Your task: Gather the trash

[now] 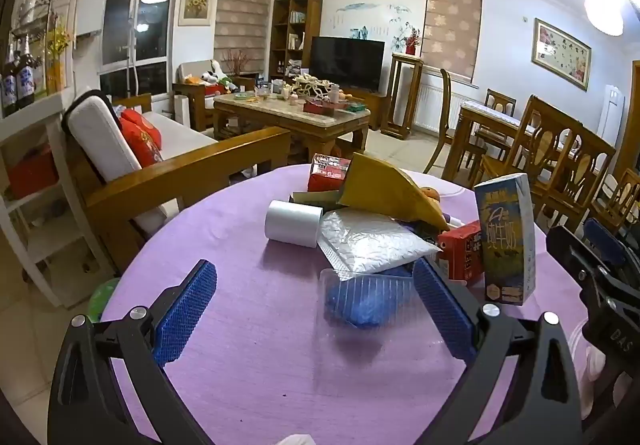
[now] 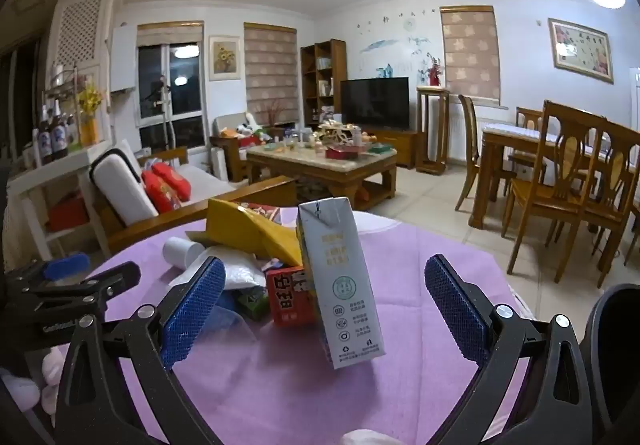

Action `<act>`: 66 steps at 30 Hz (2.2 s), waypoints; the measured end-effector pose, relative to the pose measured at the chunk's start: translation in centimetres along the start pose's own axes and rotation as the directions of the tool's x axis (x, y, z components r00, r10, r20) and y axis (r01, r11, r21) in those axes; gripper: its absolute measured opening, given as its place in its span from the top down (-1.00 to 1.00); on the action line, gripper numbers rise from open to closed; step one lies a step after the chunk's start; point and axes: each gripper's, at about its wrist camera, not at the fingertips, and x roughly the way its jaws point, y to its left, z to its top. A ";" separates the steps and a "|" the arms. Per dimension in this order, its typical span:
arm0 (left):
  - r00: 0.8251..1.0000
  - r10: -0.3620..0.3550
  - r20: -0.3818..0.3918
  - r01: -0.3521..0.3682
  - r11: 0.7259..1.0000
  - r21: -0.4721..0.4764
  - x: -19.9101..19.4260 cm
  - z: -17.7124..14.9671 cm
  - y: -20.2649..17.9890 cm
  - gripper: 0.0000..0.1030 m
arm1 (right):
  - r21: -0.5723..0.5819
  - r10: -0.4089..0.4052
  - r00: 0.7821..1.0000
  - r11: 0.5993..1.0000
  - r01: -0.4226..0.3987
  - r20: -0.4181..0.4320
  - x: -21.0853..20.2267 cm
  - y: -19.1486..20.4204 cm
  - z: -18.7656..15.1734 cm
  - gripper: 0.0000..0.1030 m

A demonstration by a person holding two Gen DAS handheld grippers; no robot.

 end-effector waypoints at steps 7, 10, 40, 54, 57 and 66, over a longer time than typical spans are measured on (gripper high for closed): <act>1.000 0.008 -0.002 -0.008 1.000 -0.003 -0.2 0.5 0.5 -0.90 | -0.001 -0.001 1.000 1.000 0.001 -0.002 -0.2 -0.1 -0.1 -0.92; 1.000 0.020 0.012 -0.020 1.000 0.024 -0.2 0.1 -0.1 -0.90 | 0.000 -0.005 1.000 1.000 0.005 -0.008 0.1 -0.2 -0.3 -0.92; 1.000 0.027 -0.005 -0.027 1.000 0.008 0.1 0.0 0.3 -0.90 | 0.049 -0.019 0.999 0.999 0.021 -0.042 0.8 -1.4 -0.2 -0.92; 1.000 0.027 -0.006 -0.027 1.000 0.008 0.1 0.1 0.3 -0.90 | 0.069 -0.019 0.999 0.997 0.023 -0.047 0.9 -1.8 -0.4 -0.92; 1.000 0.028 -0.007 -0.028 1.000 0.009 0.1 0.0 0.3 -0.90 | 0.072 -0.019 0.999 0.997 0.023 -0.048 0.9 -1.8 -0.5 -0.92; 1.000 0.028 -0.006 -0.028 1.000 0.011 0.1 0.0 0.3 -0.90 | 0.071 -0.019 0.999 0.997 0.022 -0.047 0.9 -1.9 -0.4 -0.92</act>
